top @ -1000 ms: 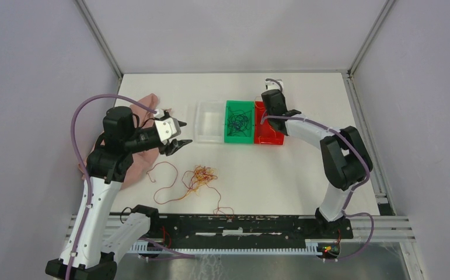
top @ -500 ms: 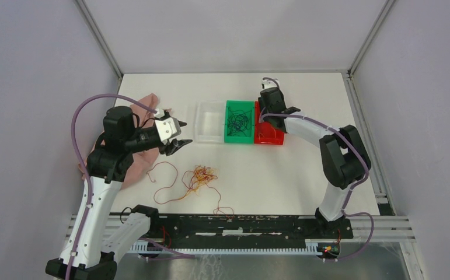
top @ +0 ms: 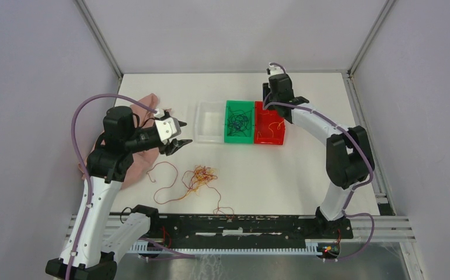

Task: Untangle the cables
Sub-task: Place the cable in the bin.

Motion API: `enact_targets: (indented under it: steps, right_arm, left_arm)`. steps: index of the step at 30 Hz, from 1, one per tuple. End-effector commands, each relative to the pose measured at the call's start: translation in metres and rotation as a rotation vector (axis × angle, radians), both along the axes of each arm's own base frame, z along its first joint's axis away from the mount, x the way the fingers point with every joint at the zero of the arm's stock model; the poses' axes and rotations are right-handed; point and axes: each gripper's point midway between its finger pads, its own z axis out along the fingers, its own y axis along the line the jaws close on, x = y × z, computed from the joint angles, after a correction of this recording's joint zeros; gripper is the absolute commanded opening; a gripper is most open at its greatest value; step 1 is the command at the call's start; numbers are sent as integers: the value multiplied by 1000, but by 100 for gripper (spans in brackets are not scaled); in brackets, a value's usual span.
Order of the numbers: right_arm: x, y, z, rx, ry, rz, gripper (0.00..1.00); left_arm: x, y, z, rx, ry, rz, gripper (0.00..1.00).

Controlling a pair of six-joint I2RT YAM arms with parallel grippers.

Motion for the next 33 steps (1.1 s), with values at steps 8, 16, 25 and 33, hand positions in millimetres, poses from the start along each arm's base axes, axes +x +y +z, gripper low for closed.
enact_targets:
  steps: [8, 16, 25, 33]
  right_arm:
    - [-5, -16, -22, 29, 9, -70, 48]
    - [-28, -32, 15, 50, -50, -107, 47]
    - [-45, -46, -19, -28, 24, -121, 40]
    - [-49, -48, -31, -80, 40, -103, 40]
  left_arm:
    - [5, -2, 9, -9, -38, -2, 60]
    - [6, -2, 12, -15, -54, 2, 60]
    - [6, -3, 13, -20, -45, -1, 60]
    - [6, -1, 15, -18, -58, 8, 60]
